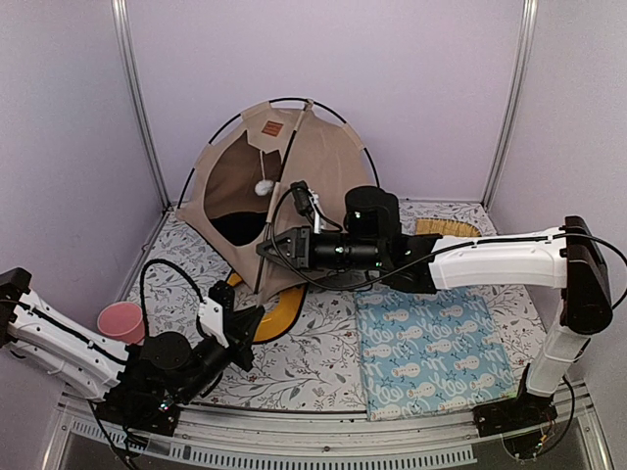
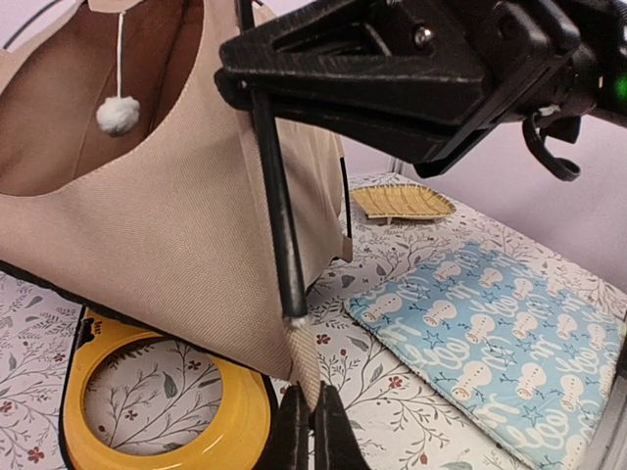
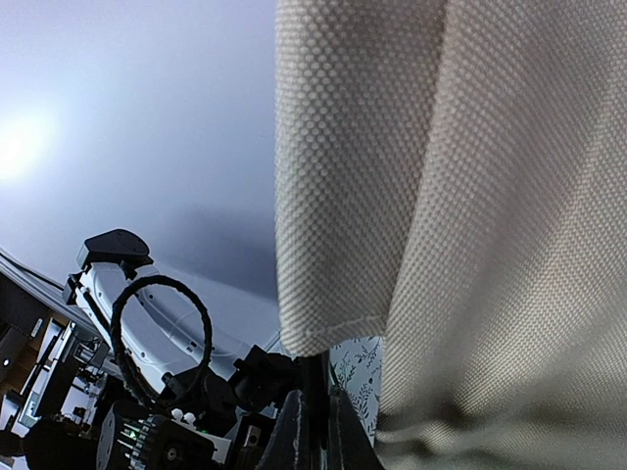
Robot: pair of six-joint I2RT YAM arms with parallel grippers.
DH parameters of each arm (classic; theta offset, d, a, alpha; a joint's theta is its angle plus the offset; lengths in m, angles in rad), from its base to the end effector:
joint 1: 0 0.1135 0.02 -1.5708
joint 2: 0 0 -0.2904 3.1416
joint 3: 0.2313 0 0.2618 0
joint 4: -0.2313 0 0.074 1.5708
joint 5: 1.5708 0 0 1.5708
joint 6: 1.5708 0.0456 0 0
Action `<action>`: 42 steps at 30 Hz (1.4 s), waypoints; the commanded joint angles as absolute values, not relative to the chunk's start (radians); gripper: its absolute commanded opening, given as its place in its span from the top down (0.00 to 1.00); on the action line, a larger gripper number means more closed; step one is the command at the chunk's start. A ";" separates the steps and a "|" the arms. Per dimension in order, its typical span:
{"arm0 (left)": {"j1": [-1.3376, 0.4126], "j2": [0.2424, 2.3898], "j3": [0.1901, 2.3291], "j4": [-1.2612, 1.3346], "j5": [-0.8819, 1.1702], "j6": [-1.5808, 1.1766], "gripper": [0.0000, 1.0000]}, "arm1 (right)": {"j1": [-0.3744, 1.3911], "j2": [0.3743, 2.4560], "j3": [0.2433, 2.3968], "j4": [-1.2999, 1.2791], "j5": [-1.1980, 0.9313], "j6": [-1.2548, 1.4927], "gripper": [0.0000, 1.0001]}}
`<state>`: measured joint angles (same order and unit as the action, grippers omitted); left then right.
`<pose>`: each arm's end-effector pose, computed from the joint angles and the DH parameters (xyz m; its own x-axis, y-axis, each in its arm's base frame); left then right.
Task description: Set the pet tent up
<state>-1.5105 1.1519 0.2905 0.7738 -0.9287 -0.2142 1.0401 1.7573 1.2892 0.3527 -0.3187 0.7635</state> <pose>0.0494 -0.2117 0.2157 -0.1220 -0.0916 -0.9883 0.5360 0.8319 -0.1433 0.2128 0.3909 0.3239 -0.7173 0.0750 -0.6927 -0.6652 0.2220 0.7129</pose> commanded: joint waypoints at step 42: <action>-1.572 1.101 0.315 0.606 -0.898 -0.206 1.00 | 0.962 1.734 1.266 0.435 -0.154 0.762 1.00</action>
